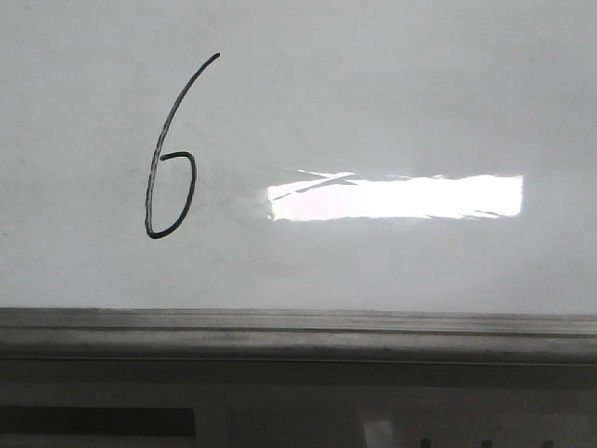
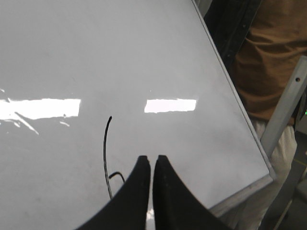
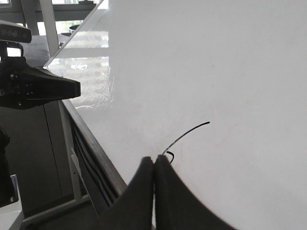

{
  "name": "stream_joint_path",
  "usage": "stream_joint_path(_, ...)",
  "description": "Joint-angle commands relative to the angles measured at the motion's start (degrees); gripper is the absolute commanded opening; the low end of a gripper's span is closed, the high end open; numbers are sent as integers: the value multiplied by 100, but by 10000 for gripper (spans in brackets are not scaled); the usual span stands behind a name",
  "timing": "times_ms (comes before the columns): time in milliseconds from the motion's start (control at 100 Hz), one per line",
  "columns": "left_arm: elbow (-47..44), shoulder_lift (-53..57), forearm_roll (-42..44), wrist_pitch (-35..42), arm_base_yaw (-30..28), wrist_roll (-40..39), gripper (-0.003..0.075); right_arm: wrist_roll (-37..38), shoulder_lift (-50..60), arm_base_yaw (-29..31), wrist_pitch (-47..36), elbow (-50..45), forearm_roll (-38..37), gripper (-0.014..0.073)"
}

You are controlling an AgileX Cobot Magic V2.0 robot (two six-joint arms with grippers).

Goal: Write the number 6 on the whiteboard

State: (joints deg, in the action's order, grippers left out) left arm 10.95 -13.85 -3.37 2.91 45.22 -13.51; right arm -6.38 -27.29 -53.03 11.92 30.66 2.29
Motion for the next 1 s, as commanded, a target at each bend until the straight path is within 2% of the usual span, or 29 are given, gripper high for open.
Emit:
stream_joint_path(0, 154, 329, 127, -426, -10, 10, -20, -9, 559, 4, -533, -249, -131, -60)
stream_joint_path(170, 154, 1161, 337, -1445, -10, 10, -20, -9, 1749, 4, -495, -989, -131, -60)
stream_joint_path(390, 154, 1541, 193, -1472, -10, 10, -20, -9, 2796, 4, -393, -1516, -131, -61)
stream_joint_path(990, 105, 1514, 218, -1449, -10, 10, -20, -9, 2853, 4, -364, -1599, -131, -64)
